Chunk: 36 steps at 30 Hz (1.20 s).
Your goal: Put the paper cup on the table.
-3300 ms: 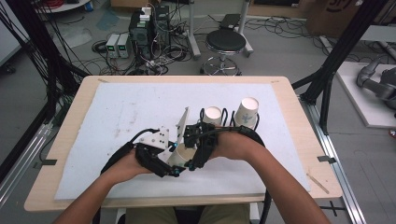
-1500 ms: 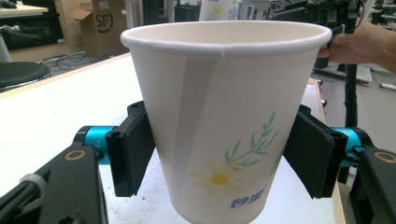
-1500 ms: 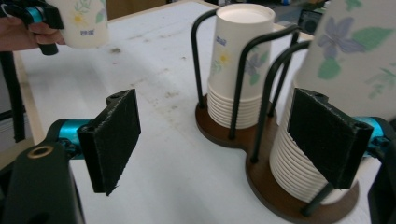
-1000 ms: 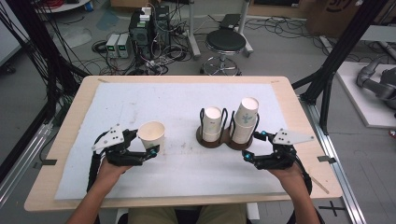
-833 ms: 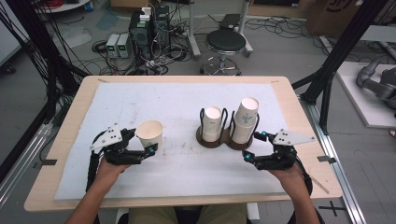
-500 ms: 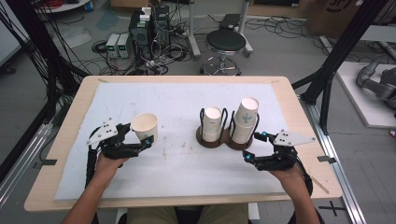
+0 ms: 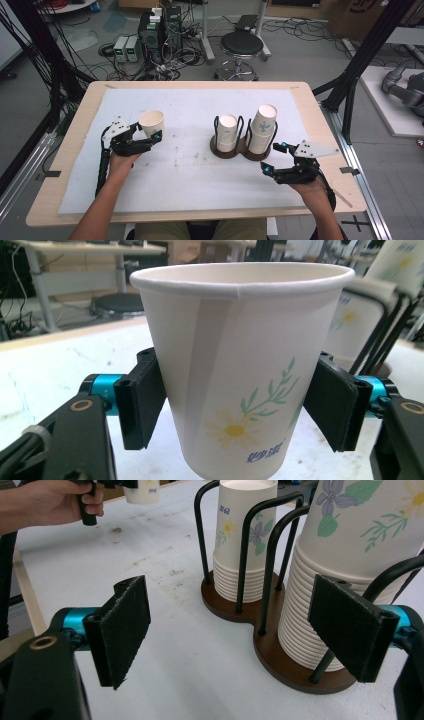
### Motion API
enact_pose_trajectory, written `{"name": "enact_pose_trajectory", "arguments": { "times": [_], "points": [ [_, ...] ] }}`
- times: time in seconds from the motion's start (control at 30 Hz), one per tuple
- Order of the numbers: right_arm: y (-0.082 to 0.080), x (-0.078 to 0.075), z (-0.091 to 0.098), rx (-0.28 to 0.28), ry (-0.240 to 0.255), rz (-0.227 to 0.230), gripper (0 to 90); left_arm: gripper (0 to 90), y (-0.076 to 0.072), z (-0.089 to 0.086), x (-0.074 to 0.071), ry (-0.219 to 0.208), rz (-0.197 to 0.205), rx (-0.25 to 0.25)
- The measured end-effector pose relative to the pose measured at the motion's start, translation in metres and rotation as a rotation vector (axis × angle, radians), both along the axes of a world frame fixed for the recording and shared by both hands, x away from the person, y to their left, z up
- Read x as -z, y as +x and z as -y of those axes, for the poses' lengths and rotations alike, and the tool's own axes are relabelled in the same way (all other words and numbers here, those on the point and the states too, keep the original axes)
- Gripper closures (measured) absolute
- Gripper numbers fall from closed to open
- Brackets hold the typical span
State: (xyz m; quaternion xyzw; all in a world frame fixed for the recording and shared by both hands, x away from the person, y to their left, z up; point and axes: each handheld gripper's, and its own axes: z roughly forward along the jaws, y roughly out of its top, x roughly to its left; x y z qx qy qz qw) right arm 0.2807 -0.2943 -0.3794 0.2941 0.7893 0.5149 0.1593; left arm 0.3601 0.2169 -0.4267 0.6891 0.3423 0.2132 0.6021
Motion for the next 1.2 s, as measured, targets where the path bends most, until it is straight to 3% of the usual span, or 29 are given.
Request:
{"name": "enact_pose_trajectory", "arguments": {
  "times": [0.23, 0.37, 0.43, 0.5, 0.53, 0.8, 1.2],
  "points": [
    [0.001, 0.001, -0.001, -0.005, -0.003, -0.006, 17.7, 29.5, 0.009, 0.007, 0.012, 0.06, -0.056, -0.014],
    [0.0, 0.001, 0.0, -0.004, -0.002, -0.006, 17.7, 29.5, 0.011, 0.011, 0.017, 0.126, -0.092, -0.02],
    [0.0, 0.001, 0.0, -0.002, -0.001, -0.008, 17.7, 29.5, 0.011, 0.015, 0.021, 0.185, -0.122, -0.027],
    [0.0, 0.001, 0.001, -0.003, -0.003, -0.007, 17.7, 29.6, 0.012, 0.016, 0.022, 0.201, -0.131, -0.031],
    [0.0, 0.001, 0.0, -0.005, -0.005, -0.005, 17.7, 29.7, 0.012, 0.018, 0.024, 0.236, -0.147, -0.039],
    [0.0, 0.001, 0.0, -0.005, -0.005, -0.006, 17.7, 29.7, 0.007, 0.02, 0.022, 0.296, -0.168, -0.045],
    [-0.001, 0.001, 0.0, -0.008, -0.009, -0.009, 17.7, 29.7, -0.002, 0.013, 0.025, 0.304, -0.196, -0.043]
  ]
}}
